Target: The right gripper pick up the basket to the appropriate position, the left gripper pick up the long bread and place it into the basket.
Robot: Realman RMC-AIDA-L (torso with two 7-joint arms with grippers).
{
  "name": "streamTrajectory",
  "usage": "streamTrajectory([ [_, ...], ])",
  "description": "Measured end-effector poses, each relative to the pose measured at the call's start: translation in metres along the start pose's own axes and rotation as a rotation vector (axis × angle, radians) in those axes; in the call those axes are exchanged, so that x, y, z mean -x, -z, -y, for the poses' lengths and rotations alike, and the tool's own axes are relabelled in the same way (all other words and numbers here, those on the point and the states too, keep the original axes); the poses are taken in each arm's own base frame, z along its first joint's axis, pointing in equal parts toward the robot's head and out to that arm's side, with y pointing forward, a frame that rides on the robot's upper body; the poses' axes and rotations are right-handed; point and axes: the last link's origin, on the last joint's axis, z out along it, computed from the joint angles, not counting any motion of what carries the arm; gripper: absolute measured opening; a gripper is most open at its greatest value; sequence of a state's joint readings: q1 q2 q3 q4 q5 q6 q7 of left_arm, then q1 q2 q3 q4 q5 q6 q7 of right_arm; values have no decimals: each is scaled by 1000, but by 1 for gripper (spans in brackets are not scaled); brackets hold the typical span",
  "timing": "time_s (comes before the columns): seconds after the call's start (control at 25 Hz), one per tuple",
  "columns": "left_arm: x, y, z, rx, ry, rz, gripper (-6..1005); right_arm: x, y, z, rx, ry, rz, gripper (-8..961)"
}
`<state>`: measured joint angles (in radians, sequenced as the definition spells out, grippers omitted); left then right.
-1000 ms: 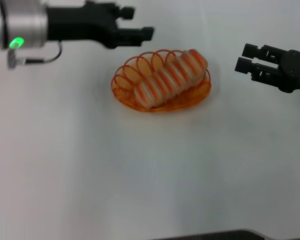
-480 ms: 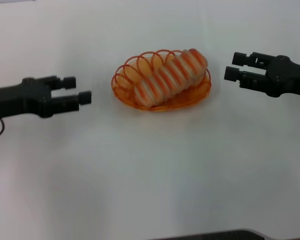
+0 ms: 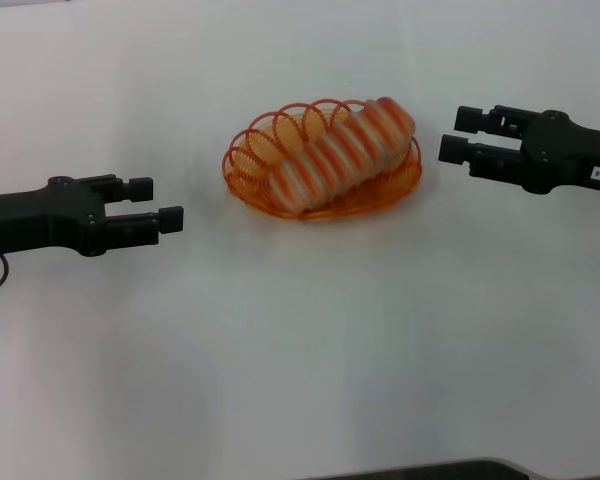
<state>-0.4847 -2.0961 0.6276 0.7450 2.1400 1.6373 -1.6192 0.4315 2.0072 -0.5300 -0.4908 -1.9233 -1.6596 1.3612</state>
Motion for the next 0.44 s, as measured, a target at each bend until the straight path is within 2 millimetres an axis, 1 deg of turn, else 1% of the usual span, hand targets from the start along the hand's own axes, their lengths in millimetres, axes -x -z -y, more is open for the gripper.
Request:
streamTrajectory([
  [0.44,0,0,-1,6,2,1,751,-2,-3,-2,9,-4,-4,676],
])
